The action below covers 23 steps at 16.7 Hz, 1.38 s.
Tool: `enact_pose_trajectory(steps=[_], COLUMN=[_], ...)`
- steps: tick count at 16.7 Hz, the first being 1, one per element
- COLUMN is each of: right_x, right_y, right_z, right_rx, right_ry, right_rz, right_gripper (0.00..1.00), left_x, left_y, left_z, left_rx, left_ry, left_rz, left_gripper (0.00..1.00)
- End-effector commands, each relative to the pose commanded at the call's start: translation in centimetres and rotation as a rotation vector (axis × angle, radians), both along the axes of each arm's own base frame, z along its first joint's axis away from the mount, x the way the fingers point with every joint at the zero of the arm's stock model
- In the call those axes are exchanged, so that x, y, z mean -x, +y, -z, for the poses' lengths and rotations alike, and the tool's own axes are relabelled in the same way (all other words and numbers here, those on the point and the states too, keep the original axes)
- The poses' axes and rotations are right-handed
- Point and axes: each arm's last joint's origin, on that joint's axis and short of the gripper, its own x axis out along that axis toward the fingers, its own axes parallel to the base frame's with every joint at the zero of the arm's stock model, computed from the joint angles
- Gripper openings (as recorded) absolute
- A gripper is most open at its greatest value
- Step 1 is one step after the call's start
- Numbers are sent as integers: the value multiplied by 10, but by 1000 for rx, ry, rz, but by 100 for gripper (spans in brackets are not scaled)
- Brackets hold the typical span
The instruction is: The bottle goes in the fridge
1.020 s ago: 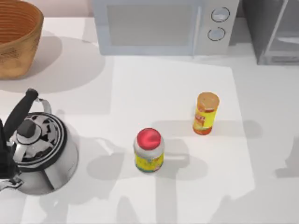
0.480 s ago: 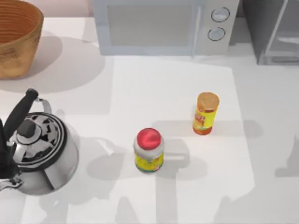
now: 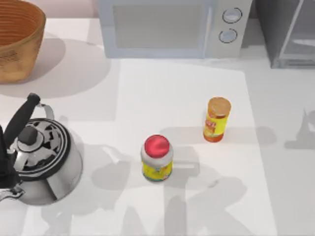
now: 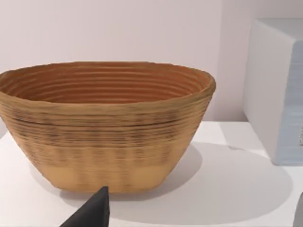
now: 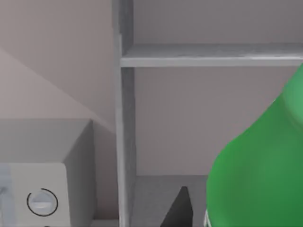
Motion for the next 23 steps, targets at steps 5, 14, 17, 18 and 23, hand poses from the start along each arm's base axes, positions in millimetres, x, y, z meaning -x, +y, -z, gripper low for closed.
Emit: enact_pose_trajectory(steps=[5,14,17,18,23], right_x=[-99,-248,-261,-263,-263], right_y=[-24,-85,-93,-94,-92], right_z=[-17,90,113,117,121], right_rx=[3,0,4,4,1], right_ry=[66,147,145,147,155], right_rz=[13,4,-4,-6,-11], right_gripper=[1,1,1,1,1], left_x=[0,0,0,0,0], left_y=[0,0,0,0,0], left_z=[0,0,0,0,0], left_rx=[0,0,0,0,0], left_ry=[0,0,0,0,0], left_rz=[0,0,0,0,0], left_gripper=[100,100,100,100,100])
